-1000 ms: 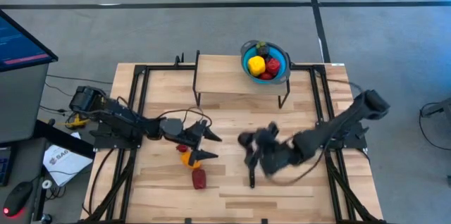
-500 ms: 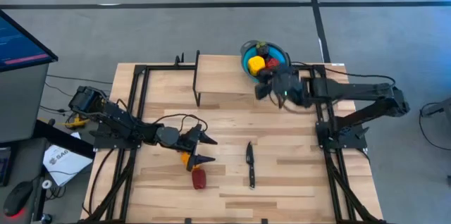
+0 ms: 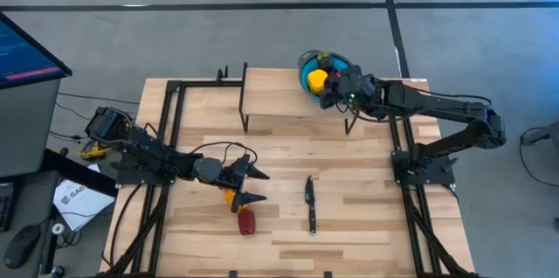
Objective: Pick & Place Fruit
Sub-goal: Put the black plum into the blue strainer bowl on the shelf, then put the red pomegranate into the blue strainer bowl on the shelf
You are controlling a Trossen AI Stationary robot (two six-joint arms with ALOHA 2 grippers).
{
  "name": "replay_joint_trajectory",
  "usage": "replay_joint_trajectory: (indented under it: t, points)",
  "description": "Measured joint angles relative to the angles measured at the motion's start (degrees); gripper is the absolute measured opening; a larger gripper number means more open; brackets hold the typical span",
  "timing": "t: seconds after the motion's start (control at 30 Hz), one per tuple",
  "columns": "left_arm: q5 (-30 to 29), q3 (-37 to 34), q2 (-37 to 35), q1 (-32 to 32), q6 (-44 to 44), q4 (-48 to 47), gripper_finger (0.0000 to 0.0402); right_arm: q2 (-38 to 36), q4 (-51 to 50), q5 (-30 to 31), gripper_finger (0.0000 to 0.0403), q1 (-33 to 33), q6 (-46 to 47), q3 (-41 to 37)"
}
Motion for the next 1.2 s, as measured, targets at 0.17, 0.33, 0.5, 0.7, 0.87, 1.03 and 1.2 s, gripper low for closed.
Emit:
replay_joint_trajectory:
  t: [0.17,0.33,0.5,0.7,0.87,1.03,1.2]
  points:
    - [0.03,0.00,0.00,-0.02,0.00,0.35,0.0324,0.01,-1.14,-0.02,0.0260,0.02,0.28,0.00]
    - [0.05,0.00,0.00,0.00,-0.02,0.46,0.0324,0.02,-2.54,0.00,0.0261,-0.34,0.33,0.00]
    - [0.09,0.00,0.00,0.00,-0.20,0.48,0.0324,0.02,-3.01,-0.02,0.0272,-0.90,0.17,0.00]
    - [0.25,0.00,0.00,0.00,-0.22,0.50,0.0324,0.02,-3.92,-2.60,0.0316,-2.56,0.04,0.00]
    - [0.25,0.00,0.00,0.00,-0.63,0.50,0.0324,0.01,-3.56,-0.99,0.0342,-2.73,-0.93,-0.01]
    - [0.18,0.00,-0.04,-0.52,-0.29,0.49,0.0324,-0.53,-0.38,3.89,0.0349,2.20,-3.56,-0.04]
    - [0.01,0.02,-3.78,-2.03,5.26,-0.83,0.0324,0.93,4.08,8.73,0.0338,13.05,-5.71,-0.23]
